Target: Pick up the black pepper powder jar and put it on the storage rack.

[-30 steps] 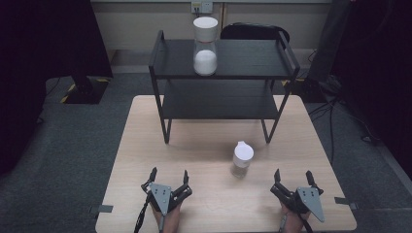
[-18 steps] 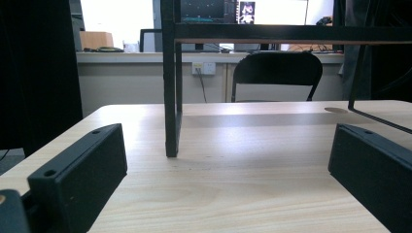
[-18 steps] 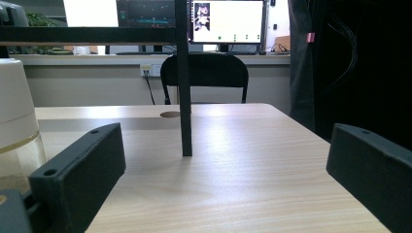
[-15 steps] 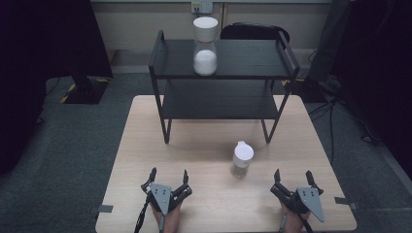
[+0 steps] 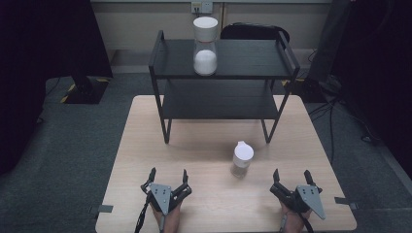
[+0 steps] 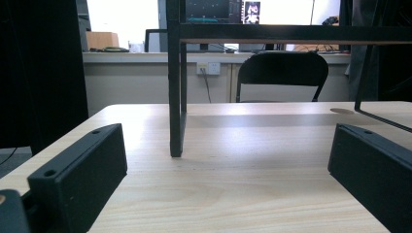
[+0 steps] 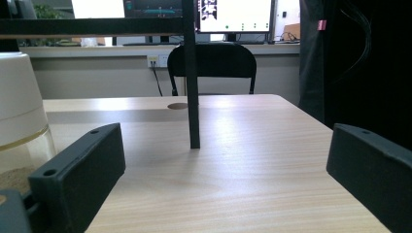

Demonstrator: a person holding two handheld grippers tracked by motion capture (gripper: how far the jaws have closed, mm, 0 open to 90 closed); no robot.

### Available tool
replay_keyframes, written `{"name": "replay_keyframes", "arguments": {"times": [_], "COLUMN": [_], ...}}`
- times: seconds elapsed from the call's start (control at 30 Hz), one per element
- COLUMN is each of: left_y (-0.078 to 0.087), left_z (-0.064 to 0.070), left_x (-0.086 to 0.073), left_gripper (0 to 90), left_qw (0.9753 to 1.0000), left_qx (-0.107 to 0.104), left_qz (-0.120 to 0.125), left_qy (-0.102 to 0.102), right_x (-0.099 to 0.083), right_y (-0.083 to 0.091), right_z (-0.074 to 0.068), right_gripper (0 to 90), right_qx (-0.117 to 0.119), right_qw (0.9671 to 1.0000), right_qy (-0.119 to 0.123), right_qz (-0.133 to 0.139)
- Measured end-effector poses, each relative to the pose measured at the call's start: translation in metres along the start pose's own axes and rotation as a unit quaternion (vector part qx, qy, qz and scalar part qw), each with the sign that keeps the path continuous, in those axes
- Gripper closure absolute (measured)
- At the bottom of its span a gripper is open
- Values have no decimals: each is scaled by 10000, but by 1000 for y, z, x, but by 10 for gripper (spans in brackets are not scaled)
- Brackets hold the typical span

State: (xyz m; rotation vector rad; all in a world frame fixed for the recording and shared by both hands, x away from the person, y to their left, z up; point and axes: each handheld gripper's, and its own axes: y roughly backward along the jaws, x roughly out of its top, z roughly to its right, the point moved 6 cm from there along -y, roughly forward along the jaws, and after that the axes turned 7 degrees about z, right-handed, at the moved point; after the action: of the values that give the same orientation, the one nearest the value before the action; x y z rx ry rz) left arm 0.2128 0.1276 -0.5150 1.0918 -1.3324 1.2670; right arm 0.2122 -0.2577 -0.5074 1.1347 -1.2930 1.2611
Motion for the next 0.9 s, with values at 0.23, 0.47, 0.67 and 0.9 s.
{"name": "replay_keyframes", "arguments": {"times": [0.23,0.47,0.67,0.9], "left_y": [0,0,0,0], "left_z": [0,0,1,1], "left_x": [0,0,0,0], "left_gripper": [3,2,1,2], "left_qw": [10000,10000,10000,10000], "left_qx": [19,16,44,45], "left_qz": [-8,0,-2,-3], "left_qy": [0,-2,-6,-6], "right_x": [17,42,51,41], "right_y": [-2,-18,-33,-46], "right_z": [-6,-25,-47,-70], "right_gripper": [0,0,0,9], "right_qx": [260,692,1065,1367], "right_qw": [9996,9969,9932,9898], "right_qy": [-9,-83,-57,-43], "right_qz": [114,362,476,398]}}
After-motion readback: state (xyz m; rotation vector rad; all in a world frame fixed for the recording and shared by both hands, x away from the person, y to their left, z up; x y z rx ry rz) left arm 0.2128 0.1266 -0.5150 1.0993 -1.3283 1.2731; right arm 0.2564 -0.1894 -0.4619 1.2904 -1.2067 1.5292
